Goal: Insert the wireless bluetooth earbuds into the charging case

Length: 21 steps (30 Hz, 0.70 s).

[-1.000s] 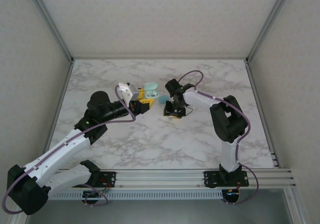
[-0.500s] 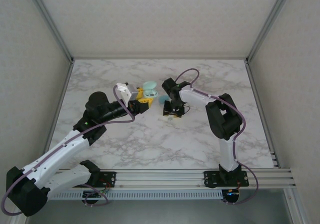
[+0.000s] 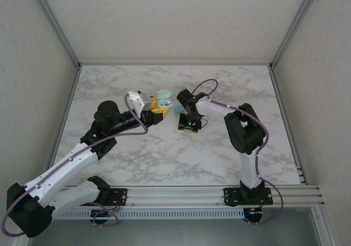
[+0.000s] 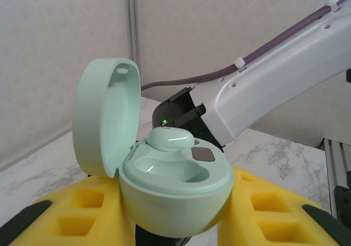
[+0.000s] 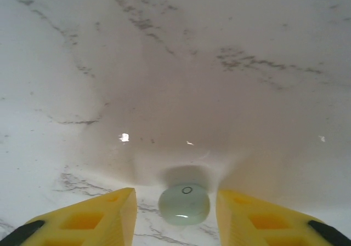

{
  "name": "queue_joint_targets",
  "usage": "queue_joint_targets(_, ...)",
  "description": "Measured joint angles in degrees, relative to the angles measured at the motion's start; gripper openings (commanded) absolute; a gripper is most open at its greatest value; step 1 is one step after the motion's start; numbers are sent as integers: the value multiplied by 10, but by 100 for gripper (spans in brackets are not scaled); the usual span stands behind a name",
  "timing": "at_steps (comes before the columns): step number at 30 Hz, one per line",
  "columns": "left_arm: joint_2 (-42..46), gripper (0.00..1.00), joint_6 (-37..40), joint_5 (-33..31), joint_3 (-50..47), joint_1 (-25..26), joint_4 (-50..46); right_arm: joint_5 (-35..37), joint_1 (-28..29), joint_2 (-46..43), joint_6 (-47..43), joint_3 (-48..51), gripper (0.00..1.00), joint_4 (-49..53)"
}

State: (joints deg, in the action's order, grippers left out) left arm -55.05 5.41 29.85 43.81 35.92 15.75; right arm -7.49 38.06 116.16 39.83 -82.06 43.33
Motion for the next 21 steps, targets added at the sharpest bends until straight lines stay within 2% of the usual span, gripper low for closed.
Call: queue_joint_targets(21,-1,20,0,0,0,0,0,4,4,12,-18,-25,39,1)
